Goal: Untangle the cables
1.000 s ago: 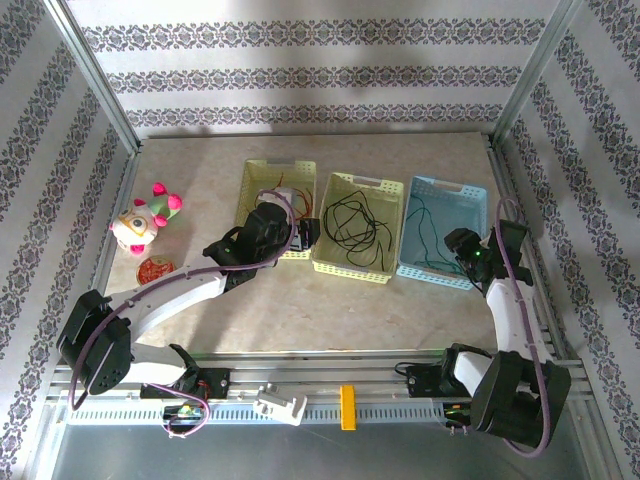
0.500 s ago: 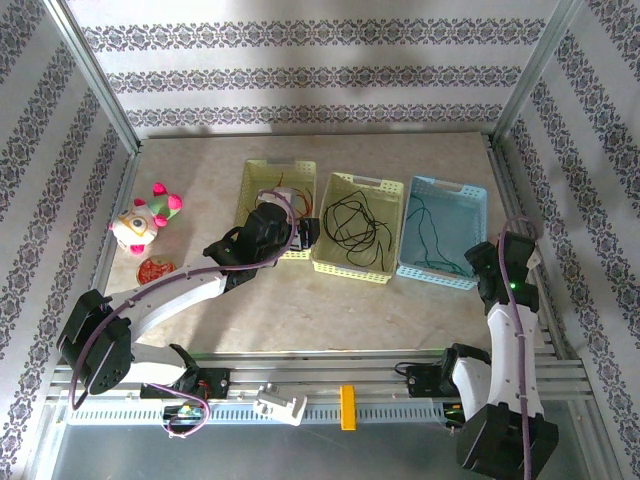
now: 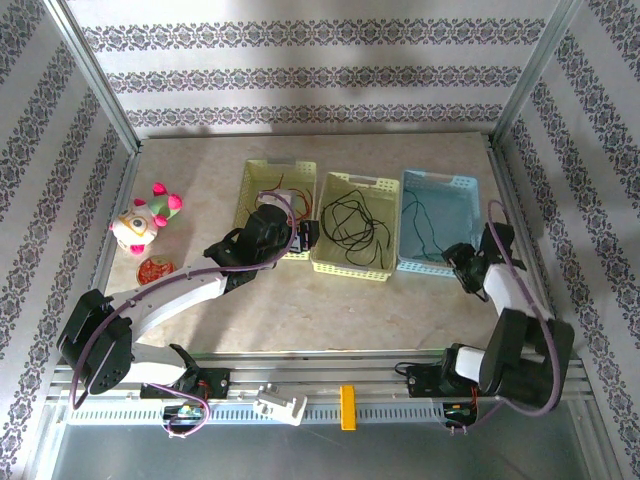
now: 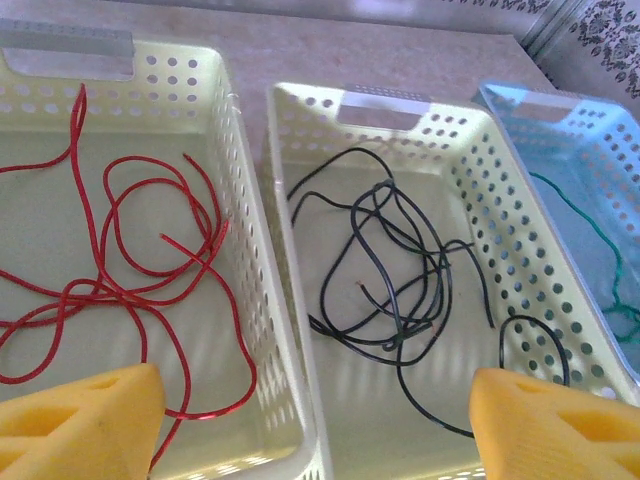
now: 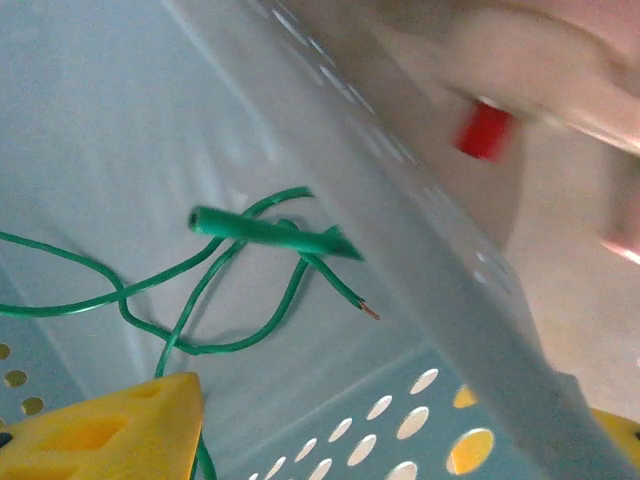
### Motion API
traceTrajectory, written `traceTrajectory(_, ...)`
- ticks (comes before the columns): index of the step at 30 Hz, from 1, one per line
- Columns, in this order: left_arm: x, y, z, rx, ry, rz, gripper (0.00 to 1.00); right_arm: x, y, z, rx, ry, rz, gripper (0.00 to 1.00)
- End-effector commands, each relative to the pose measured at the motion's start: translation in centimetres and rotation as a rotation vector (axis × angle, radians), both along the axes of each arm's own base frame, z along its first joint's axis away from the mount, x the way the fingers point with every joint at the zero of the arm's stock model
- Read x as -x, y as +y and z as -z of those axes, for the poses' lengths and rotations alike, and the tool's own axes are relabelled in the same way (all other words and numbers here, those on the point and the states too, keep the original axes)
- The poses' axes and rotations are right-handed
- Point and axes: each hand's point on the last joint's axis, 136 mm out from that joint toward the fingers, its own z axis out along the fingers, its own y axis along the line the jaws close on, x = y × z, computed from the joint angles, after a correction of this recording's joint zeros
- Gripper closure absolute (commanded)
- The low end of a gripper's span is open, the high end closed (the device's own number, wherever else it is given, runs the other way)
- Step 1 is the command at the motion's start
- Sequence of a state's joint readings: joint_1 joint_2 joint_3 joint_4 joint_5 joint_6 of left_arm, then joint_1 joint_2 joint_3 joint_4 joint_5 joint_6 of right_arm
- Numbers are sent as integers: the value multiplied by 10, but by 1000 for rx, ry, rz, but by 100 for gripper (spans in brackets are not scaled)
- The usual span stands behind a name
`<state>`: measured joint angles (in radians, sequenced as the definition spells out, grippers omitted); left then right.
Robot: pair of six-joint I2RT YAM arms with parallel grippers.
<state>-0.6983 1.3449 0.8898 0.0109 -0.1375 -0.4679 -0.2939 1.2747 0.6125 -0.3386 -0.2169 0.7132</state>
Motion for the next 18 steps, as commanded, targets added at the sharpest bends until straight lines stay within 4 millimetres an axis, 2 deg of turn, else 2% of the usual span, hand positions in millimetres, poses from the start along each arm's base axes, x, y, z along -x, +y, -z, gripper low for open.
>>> traceTrajectory(1,-5,6,7,-28,-2,-23,20,-42,6,-14,50,-75,-105,35)
traceTrajectory(6,-11,10,6,-49,-7,-52,19,-91,27,-21,29,-102,-224,34)
traceTrajectory(10,-18,34,2,-105,-25,-168,16,-113,39,-35,19,-123,-271,33)
traceTrajectory(13,-20,56,-3,-115,-45,-256,15,-109,34,-48,90,-146,-249,30)
traceTrajectory(18,-16,98,-14,-138,-96,-394,11,-83,12,-75,235,-178,-188,23)
